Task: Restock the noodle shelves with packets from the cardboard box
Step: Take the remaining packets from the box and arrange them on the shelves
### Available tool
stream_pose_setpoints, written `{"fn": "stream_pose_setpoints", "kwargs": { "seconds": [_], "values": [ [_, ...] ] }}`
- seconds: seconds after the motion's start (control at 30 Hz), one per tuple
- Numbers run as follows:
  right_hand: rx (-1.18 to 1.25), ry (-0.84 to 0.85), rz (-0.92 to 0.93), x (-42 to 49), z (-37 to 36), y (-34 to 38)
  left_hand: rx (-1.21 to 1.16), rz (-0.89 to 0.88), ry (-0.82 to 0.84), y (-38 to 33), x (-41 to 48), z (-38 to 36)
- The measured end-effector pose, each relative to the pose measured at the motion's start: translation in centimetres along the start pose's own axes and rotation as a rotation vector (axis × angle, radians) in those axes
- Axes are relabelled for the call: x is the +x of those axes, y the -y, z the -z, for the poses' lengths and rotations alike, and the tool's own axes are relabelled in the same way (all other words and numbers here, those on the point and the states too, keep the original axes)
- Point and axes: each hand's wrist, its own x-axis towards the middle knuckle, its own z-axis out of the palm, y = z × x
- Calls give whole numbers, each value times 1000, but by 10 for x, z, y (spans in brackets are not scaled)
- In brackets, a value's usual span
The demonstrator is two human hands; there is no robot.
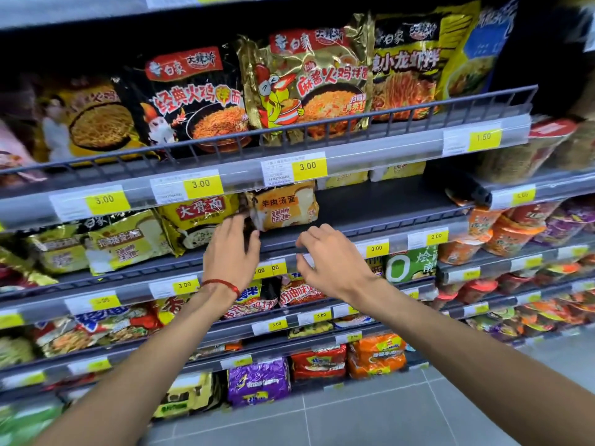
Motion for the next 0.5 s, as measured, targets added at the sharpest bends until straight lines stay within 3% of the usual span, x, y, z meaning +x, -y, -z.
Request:
{"fn": "stream_pose_setpoints", "kwargs": {
  "seconds": [0.1,0.23,0.5],
  "values": [
    [6,11,30,-5,-6,18,178,-100,29,9,-32,21],
    [-9,53,87,-15,-20,55,371,-90,111,36,-82,42],
    [28,162,213,-50,-59,171,455,77,201,124,-203,91]
  ]
}}
